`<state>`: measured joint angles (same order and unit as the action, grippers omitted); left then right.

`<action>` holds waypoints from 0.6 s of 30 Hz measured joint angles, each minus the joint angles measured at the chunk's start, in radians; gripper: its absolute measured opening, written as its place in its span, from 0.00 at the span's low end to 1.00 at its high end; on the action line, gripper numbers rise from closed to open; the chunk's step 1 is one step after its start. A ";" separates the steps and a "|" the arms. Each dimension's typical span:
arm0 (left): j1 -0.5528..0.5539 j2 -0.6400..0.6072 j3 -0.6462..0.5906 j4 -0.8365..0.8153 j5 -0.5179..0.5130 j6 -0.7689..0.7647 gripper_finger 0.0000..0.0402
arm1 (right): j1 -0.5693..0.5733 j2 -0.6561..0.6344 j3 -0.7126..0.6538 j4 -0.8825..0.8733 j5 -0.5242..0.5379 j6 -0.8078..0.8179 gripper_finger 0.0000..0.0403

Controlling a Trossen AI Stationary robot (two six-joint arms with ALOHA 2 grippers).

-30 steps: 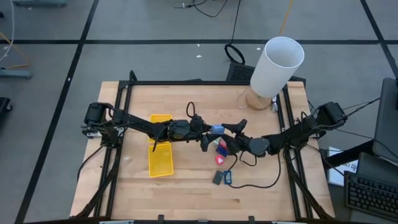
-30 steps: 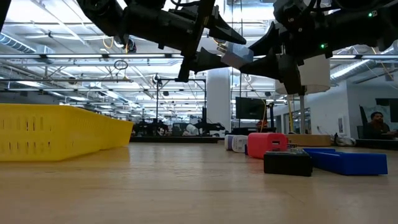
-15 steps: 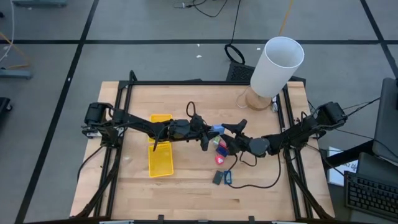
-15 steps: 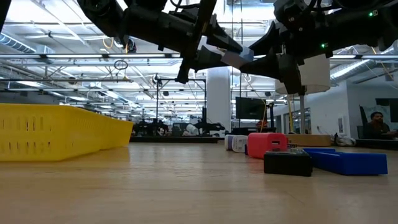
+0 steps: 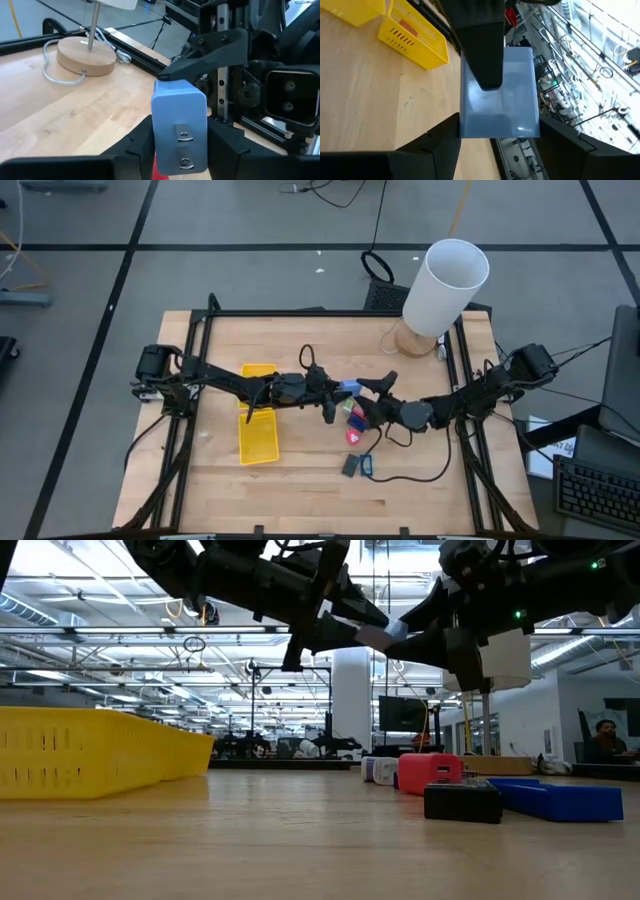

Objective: Pick & Place Office items
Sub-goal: Put the blue charger adapter into the top yellow bin

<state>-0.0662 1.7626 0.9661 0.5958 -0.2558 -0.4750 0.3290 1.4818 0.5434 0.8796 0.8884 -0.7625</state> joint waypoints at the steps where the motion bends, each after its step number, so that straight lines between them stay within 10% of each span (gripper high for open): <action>1: 0.000 -0.001 0.000 -0.001 -0.003 0.017 0.30 | 0.000 0.000 0.000 0.001 0.000 0.032 0.58; 18: -0.030 -0.326 -0.233 -0.114 -0.208 0.103 0.30 | 0.000 -0.182 0.000 -0.207 -0.020 0.393 0.63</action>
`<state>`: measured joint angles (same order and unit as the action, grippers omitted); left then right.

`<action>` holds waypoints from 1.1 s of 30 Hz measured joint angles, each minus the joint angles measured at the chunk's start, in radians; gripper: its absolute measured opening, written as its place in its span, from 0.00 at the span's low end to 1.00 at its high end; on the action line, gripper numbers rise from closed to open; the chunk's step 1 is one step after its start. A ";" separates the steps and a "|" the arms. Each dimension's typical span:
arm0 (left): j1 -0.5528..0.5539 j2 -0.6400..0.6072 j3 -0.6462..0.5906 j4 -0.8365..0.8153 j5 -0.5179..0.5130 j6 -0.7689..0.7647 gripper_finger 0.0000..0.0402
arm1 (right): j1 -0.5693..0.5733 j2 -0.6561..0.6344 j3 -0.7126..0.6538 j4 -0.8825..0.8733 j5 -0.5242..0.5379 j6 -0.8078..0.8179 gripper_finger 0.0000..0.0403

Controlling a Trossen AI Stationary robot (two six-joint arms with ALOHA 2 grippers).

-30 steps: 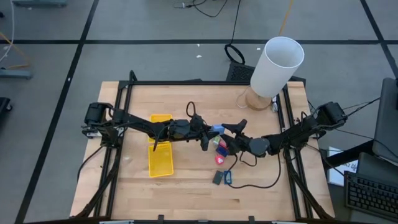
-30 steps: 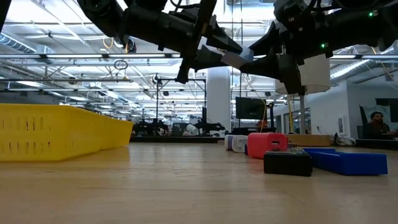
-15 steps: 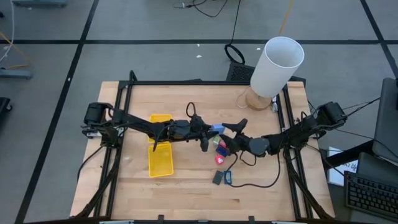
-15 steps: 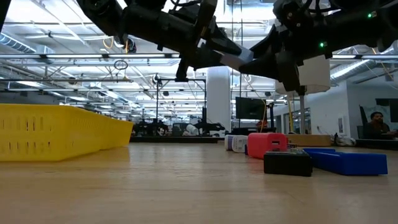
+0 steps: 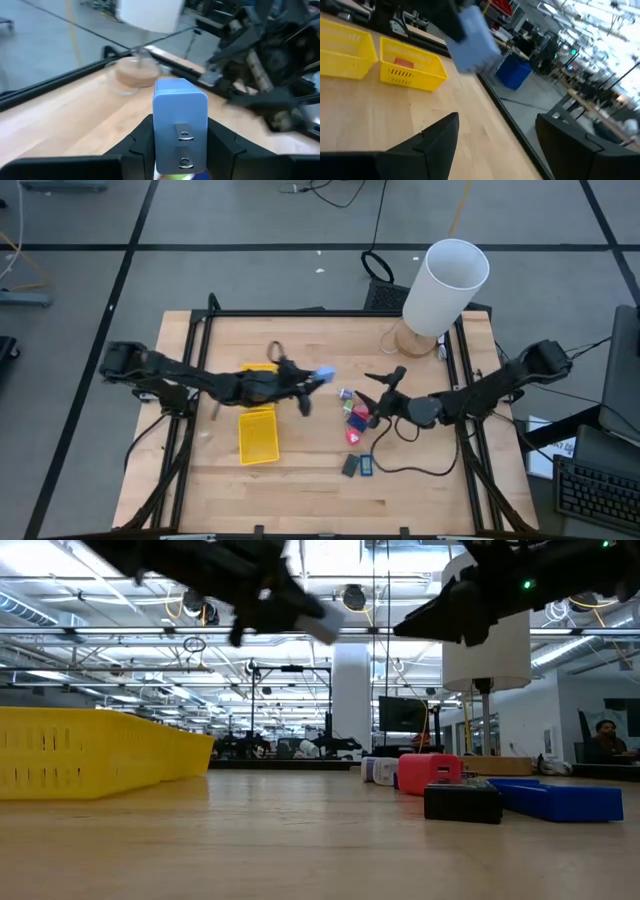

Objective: Pick & Place Office items
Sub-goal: Put the blue charger adapter into the top yellow bin

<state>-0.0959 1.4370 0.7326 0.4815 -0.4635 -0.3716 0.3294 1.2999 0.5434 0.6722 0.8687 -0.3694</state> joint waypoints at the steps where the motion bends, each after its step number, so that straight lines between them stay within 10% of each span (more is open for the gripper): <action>1: 0.000 -0.032 -0.039 0.024 -0.009 -0.003 0.30 | -0.001 -0.031 0.000 -0.045 -0.023 0.035 0.63; 16: -0.039 -0.536 -0.566 0.052 -0.169 -0.292 0.30 | 0.000 -0.395 -0.150 -0.152 -0.090 0.175 0.63; 33: 0.063 -0.647 -0.615 -0.331 -0.093 -0.618 0.30 | -0.001 -0.445 -0.194 -0.147 -0.087 0.177 0.63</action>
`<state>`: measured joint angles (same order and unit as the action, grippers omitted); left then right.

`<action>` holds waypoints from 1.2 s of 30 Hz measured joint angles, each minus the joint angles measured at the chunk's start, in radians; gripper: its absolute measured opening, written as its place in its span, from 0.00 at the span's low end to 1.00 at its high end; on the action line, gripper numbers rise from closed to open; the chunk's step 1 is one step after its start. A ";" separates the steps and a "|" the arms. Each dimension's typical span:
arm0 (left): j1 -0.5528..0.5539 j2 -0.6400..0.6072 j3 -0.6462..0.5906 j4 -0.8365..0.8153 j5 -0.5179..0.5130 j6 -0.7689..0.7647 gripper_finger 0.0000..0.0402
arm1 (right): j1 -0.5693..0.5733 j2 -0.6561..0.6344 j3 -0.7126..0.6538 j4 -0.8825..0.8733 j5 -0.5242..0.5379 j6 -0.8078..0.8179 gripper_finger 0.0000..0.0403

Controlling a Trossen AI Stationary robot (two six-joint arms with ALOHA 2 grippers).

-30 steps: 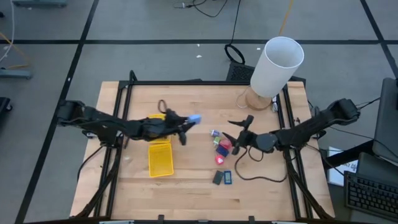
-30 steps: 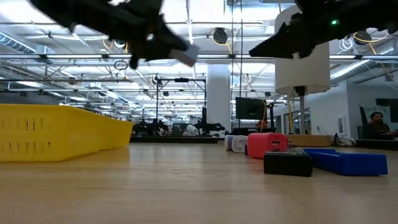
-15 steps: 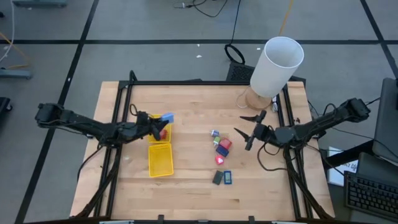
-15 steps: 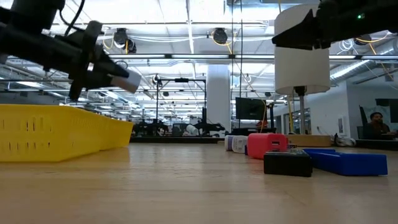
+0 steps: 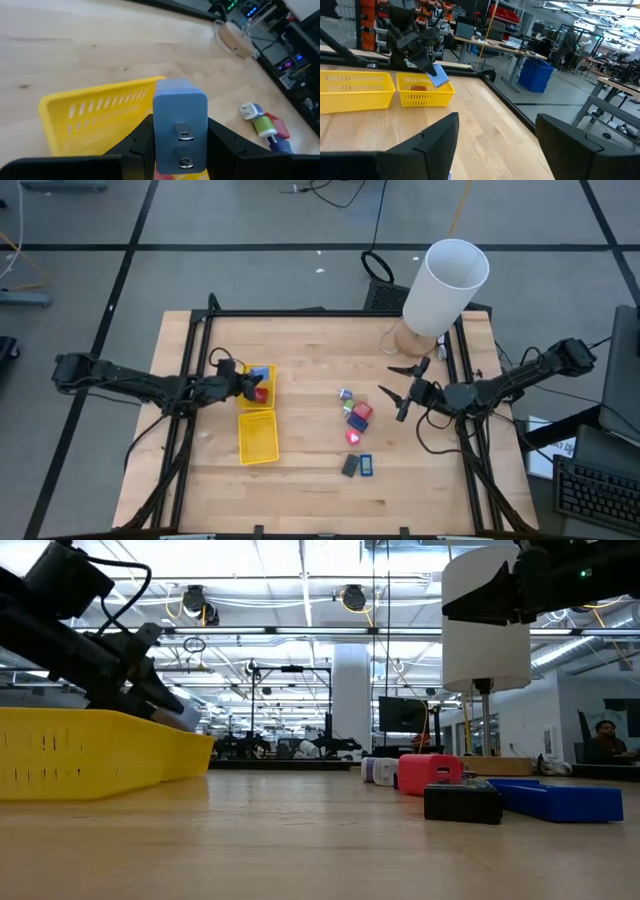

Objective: Pick & Place Office items
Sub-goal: Put the blue charger adapter into the top yellow bin

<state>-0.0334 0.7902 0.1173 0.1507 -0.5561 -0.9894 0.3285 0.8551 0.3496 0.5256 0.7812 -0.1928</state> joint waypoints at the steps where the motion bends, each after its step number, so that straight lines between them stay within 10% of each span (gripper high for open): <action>1: 0.006 0.000 0.000 -0.011 0.010 -0.008 0.30 | 0.000 0.000 0.000 0.001 0.001 0.000 0.63; 9: 0.035 0.001 0.000 -0.064 0.033 -0.063 0.31 | -0.001 0.000 0.001 0.001 0.001 -0.002 0.63; 22: 0.035 0.001 0.001 -0.061 0.032 -0.067 0.67 | -0.001 0.003 0.001 0.000 0.002 -0.002 0.63; 36: 0.035 0.002 0.001 0.121 0.102 0.022 0.66 | -0.001 0.004 0.002 -0.005 0.002 -0.002 0.63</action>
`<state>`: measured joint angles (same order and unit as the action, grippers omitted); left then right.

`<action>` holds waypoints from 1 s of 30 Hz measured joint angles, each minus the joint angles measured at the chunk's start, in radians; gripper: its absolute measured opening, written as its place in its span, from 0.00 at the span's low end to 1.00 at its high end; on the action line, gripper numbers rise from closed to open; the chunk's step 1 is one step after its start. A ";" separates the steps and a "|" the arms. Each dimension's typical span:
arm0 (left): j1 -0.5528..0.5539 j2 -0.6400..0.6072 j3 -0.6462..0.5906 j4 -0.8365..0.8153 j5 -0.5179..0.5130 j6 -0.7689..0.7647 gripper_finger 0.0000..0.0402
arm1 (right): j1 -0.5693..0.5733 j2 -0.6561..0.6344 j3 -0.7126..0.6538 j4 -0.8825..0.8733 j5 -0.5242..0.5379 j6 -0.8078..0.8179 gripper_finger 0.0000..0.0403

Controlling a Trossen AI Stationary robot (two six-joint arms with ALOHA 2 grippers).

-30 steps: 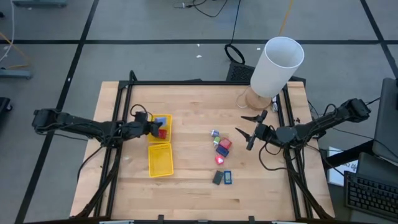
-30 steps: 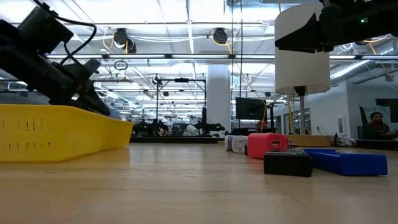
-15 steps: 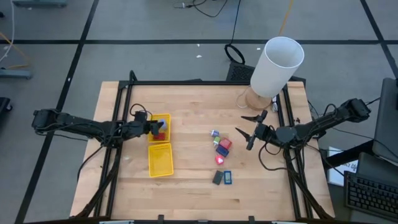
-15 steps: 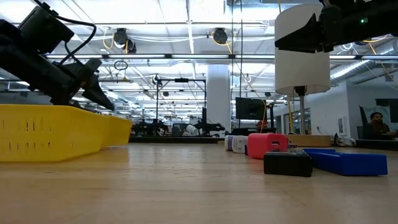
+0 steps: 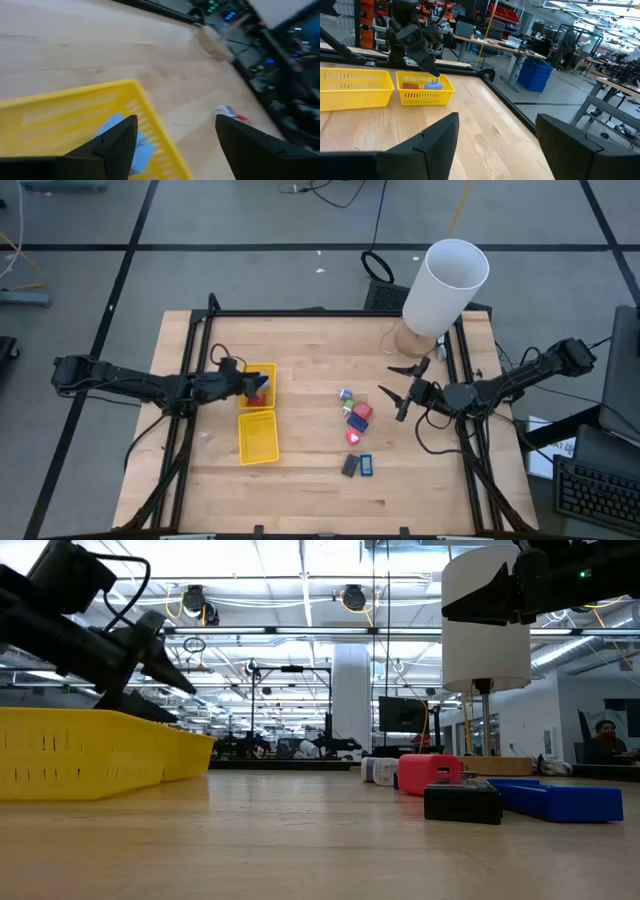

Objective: Pick & Place Office items
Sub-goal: Put the blue charger adapter into the top yellow bin

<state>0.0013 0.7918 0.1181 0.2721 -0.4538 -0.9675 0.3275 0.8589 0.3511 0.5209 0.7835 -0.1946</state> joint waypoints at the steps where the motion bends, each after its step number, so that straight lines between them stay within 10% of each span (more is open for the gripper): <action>1: 0.000 0.000 0.000 0.018 0.017 0.003 0.65 | 0.000 0.000 0.000 0.000 0.000 0.000 0.63; 17: -0.030 0.003 0.077 -0.093 0.043 0.024 0.60 | -0.007 0.000 0.000 0.001 0.000 0.000 0.63; 30: -0.047 0.261 0.273 -0.252 0.010 0.000 0.61 | -0.034 0.000 0.000 -0.028 -0.003 0.051 0.63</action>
<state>-0.0456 1.0530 0.3906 0.0205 -0.4442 -0.9679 0.2936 0.8589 0.3515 0.4932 0.7806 -0.1431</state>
